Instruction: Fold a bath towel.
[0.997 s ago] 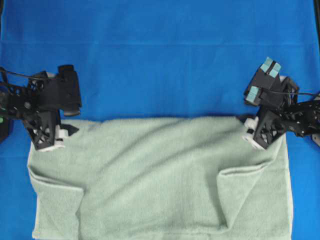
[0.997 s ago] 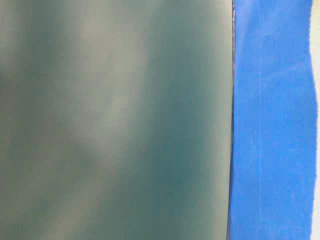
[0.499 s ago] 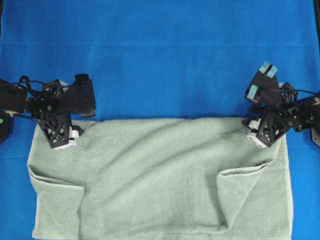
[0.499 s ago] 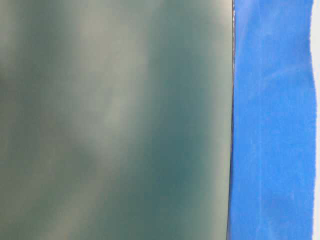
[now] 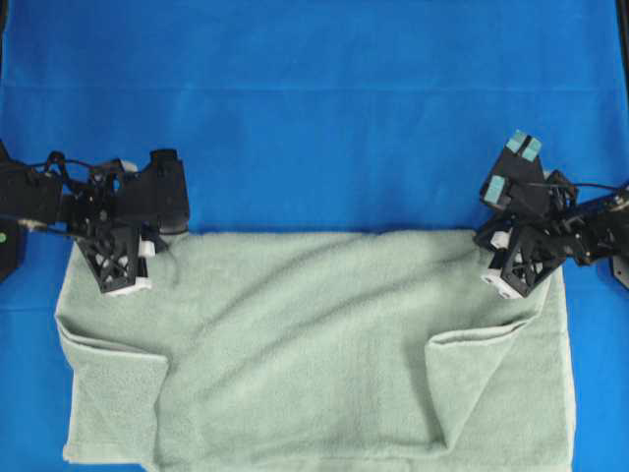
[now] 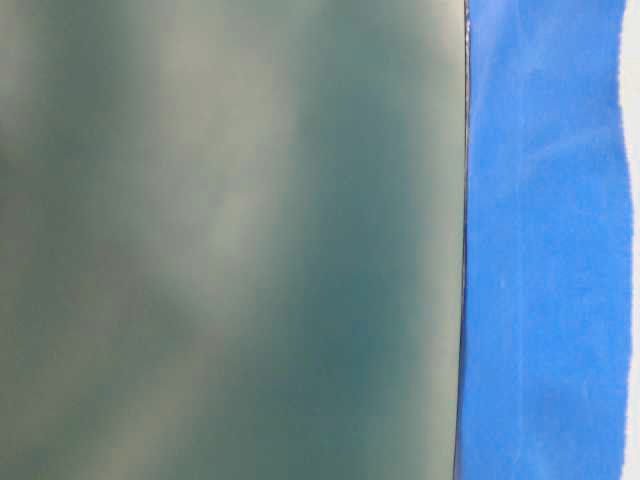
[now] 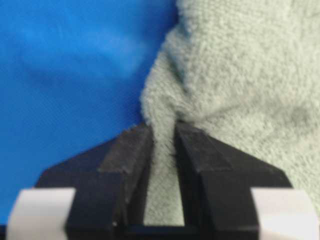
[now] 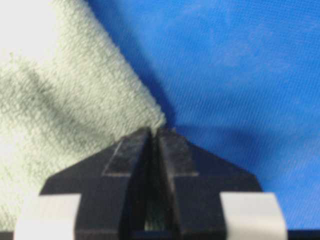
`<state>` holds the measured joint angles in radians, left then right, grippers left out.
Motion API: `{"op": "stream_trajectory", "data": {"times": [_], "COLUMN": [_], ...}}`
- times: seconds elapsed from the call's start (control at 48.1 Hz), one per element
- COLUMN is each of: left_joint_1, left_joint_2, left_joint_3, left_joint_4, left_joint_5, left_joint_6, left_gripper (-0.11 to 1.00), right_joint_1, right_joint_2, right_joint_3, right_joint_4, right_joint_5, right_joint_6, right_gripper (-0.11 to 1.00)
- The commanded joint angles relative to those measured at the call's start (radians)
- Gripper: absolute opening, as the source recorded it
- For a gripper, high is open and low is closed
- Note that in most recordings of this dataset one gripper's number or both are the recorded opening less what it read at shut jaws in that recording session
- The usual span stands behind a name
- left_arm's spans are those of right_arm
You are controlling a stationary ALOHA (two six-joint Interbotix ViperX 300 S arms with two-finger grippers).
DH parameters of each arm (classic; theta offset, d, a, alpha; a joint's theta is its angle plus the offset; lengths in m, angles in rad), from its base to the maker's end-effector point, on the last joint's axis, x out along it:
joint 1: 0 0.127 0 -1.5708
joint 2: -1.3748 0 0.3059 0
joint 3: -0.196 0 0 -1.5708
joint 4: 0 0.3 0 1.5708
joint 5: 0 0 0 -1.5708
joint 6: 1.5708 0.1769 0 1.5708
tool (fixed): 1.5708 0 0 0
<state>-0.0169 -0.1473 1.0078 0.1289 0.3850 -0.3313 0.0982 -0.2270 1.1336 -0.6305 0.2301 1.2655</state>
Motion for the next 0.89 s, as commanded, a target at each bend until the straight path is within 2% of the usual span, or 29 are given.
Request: {"op": "stream_trajectory", "data": {"times": [0.0, 0.125, 0.229, 0.374, 0.478, 0.582, 0.706, 0.872], "left_joint_1": [0.005, 0.005, 0.005, 0.005, 0.005, 0.005, 0.006, -0.008], "left_joint_2": [-0.049, -0.149, -0.241, -0.374, -0.456, -0.514, -0.565, -0.591], "left_joint_3": [-0.011, -0.038, -0.078, -0.161, -0.225, -0.282, -0.311, -0.299], "left_joint_4": [0.003, 0.003, 0.003, 0.003, 0.003, 0.003, 0.003, -0.011], "left_joint_5": [0.061, 0.123, 0.198, 0.357, 0.449, 0.503, 0.520, 0.483], "left_joint_6": [0.017, 0.031, 0.032, 0.034, 0.043, 0.069, 0.092, 0.069], "left_gripper": [0.13, 0.11, 0.11, 0.11, 0.11, 0.11, 0.11, 0.11], "right_joint_1": [0.009, 0.020, 0.032, 0.083, 0.115, 0.130, 0.135, 0.120], "right_joint_2": [-0.032, -0.112, -0.212, -0.387, -0.486, -0.546, -0.568, -0.545], "right_joint_3": [-0.008, -0.014, -0.038, -0.117, -0.201, -0.282, -0.344, -0.345], "right_joint_4": [0.003, 0.003, 0.003, 0.003, 0.003, 0.003, 0.002, -0.026], "right_joint_5": [-0.009, 0.009, 0.087, 0.321, 0.489, 0.601, 0.640, 0.646], "right_joint_6": [-0.002, -0.002, -0.003, -0.041, -0.101, -0.164, -0.224, -0.221], "right_gripper": [0.05, 0.05, 0.05, 0.06, 0.05, 0.05, 0.05, 0.05]}}
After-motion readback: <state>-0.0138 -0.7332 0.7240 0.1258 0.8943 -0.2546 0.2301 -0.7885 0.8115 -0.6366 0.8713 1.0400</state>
